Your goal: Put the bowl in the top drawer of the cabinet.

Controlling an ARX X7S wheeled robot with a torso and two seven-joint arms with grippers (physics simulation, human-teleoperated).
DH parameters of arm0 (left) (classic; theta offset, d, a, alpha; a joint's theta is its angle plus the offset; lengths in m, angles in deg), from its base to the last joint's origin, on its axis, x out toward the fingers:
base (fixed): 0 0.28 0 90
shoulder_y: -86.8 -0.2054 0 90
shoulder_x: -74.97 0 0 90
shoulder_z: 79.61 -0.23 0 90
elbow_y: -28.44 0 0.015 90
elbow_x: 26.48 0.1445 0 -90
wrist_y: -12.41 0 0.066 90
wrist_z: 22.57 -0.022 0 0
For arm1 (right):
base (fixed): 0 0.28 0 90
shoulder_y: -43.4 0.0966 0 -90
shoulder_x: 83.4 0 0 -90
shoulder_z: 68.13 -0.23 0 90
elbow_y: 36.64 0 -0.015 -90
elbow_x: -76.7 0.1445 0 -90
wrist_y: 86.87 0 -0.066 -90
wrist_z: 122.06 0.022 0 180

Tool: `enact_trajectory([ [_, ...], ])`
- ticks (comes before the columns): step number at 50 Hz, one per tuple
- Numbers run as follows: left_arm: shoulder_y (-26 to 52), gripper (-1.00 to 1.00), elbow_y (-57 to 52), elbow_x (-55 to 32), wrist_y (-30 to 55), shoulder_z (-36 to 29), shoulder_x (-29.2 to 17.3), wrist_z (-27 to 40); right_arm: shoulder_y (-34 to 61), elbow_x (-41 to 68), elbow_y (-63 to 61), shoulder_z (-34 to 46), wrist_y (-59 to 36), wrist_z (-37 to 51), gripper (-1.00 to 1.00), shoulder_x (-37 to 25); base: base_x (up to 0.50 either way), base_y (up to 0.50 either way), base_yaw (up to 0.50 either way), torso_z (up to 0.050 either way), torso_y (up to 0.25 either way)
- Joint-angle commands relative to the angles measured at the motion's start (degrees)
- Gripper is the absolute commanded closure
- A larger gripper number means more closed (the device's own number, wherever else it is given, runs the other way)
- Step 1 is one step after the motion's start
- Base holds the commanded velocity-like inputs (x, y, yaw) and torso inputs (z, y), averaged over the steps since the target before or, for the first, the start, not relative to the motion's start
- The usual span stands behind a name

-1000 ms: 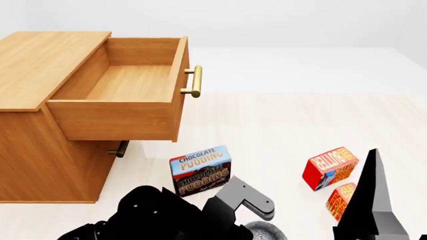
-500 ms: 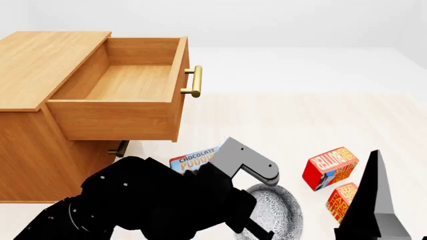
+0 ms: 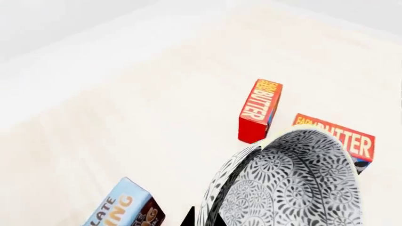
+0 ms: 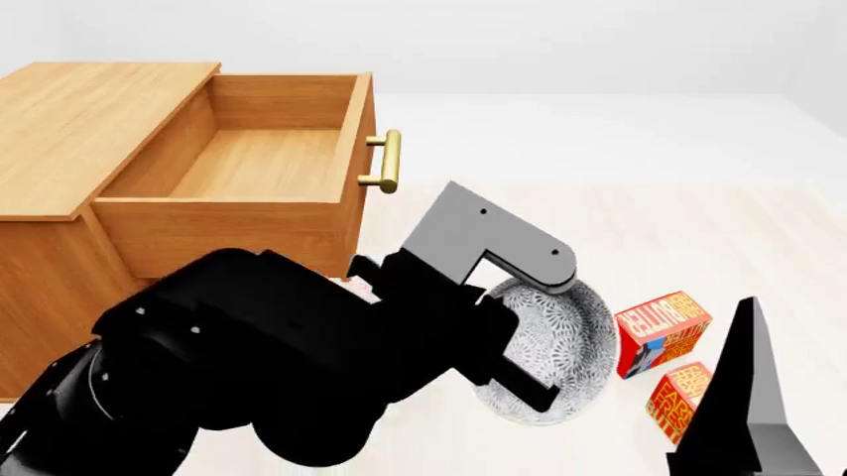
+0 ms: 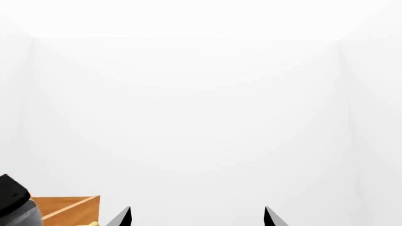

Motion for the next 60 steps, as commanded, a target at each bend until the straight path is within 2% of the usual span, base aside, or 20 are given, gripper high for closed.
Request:
enact_trajectory([
  [1,6.06,1.0,-2.1,-3.88,-1.56,1.47,0.57,4.93,0.29,0.53,-0.25,-0.27,-0.5,-0.43,-1.0,0.06,0.0,0.0,0.0,0.0,0.0],
  [24,18.31,1.0,0.02,0.44,-2.68,4.82,-0.26,6.97,-0.72,-0.35,1.04,-0.11,1.66,0.05,-1.0,-0.42,0.0,0.0,0.0,0.0,0.0],
  [44,26.65,1.0,9.57,5.62,-5.53,12.0,-7.41,1.59,-0.75,-0.17,0.64,-0.36,0.71,-0.41,-1.0,-0.08,0.0,0.0,0.0,0.0,0.001],
  [60,25.44,1.0,16.54,15.38,-9.07,13.23,-13.03,-3.77,-0.03,0.89,0.48,-0.71,-1.2,-1.85,-1.0,1.29,0.0,0.0,0.0,0.0,0.001],
])
